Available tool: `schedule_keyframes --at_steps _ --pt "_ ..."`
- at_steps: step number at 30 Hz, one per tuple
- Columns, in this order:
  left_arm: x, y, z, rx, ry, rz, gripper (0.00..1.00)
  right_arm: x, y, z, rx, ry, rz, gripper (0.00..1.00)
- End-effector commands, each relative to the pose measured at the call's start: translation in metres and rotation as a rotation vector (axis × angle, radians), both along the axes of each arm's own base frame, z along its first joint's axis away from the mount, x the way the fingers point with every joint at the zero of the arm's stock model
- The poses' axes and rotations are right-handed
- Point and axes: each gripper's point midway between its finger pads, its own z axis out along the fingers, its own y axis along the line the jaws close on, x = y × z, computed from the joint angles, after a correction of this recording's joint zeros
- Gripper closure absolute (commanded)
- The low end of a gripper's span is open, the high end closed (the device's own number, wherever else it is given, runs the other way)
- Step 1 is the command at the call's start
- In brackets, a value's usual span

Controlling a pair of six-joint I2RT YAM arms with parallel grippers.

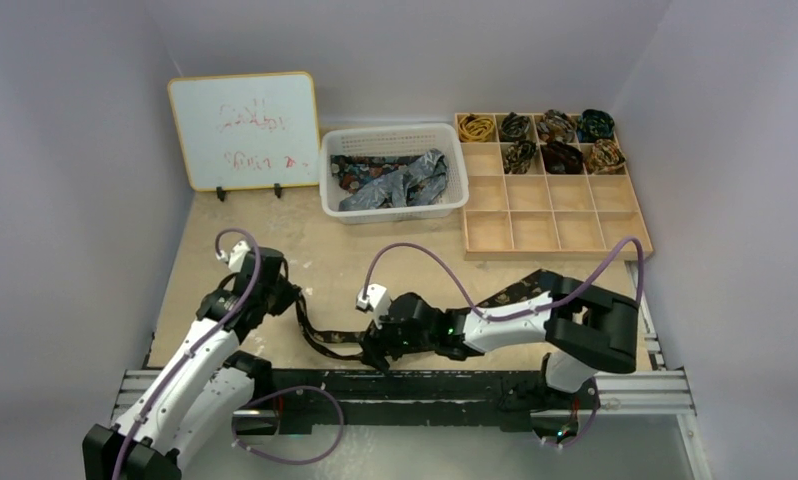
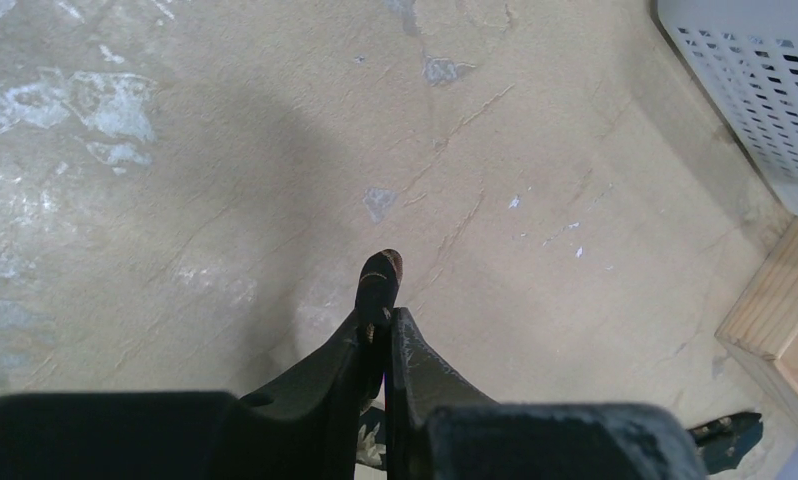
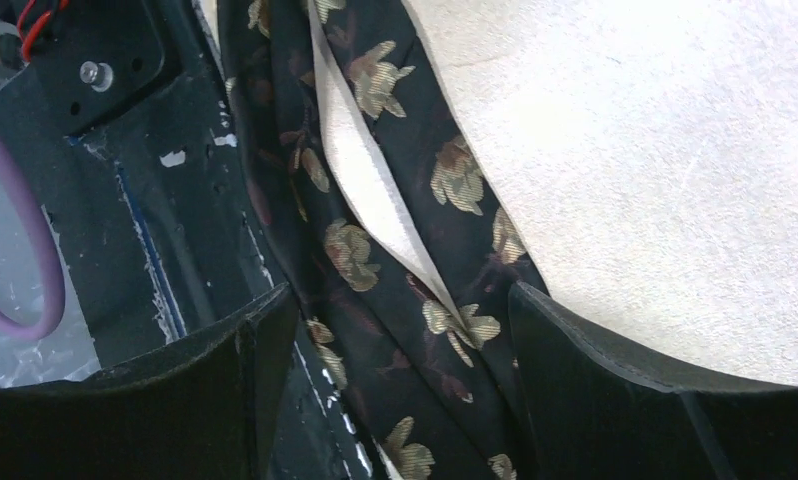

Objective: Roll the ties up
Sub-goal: Flatten out the tie at the center of the board.

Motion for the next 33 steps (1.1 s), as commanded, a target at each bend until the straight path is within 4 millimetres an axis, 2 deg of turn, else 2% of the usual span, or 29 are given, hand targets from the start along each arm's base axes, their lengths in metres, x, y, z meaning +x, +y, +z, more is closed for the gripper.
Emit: schedule_keyframes --at_steps 1,6,9,11,13,15,19,21,25,27,29,31,33 --pt "-0.008 0.006 -0.002 -0.021 0.003 0.062 0.89 0.005 0.008 0.013 -0.022 -0.133 -0.015 0.21" --pt "-0.009 0.007 0.007 -0.033 -0.027 0.068 0.89 -0.022 0.019 0.002 -0.080 -0.154 0.056 0.22" --pt "-0.009 0.011 0.014 -0.025 -0.048 0.085 0.88 -0.025 0.024 -0.008 -0.139 -0.201 0.039 0.22" --pt "-0.007 0.012 0.020 -0.028 -0.068 0.091 0.87 -0.012 0.019 -0.017 -0.192 -0.234 -0.050 0.24" --pt "-0.003 0.009 0.025 -0.031 -0.094 0.074 0.87 0.011 0.008 -0.024 -0.255 -0.291 -0.203 0.31" --pt "0.000 0.008 0.026 -0.035 -0.103 0.071 0.87 0.025 -0.002 -0.030 -0.290 -0.312 -0.314 0.36" --pt "0.017 -0.007 0.042 -0.063 -0.181 -0.015 0.87 0.056 -0.022 -0.030 -0.325 -0.361 -0.528 0.42" --pt "0.026 -0.015 0.051 -0.077 -0.217 -0.054 0.87 0.071 -0.032 -0.031 -0.324 -0.341 -0.634 0.48" --pt "0.050 -0.032 0.072 -0.098 -0.317 -0.139 0.86 0.102 -0.051 -0.028 -0.305 -0.294 -0.813 0.52" --pt "0.065 -0.046 0.082 -0.116 -0.375 -0.207 0.87 0.111 -0.054 -0.024 -0.286 -0.290 -0.877 0.52" --pt "0.072 -0.051 0.079 -0.122 -0.361 -0.219 0.87 0.115 -0.056 -0.021 -0.267 -0.290 -0.929 0.48" --pt "0.077 -0.054 0.080 -0.106 -0.359 -0.244 0.87 0.113 -0.045 -0.020 -0.233 -0.222 -0.888 0.47" --pt "0.075 -0.047 0.069 -0.076 -0.338 -0.221 0.87 0.097 -0.023 -0.011 -0.161 -0.135 -0.758 0.46"
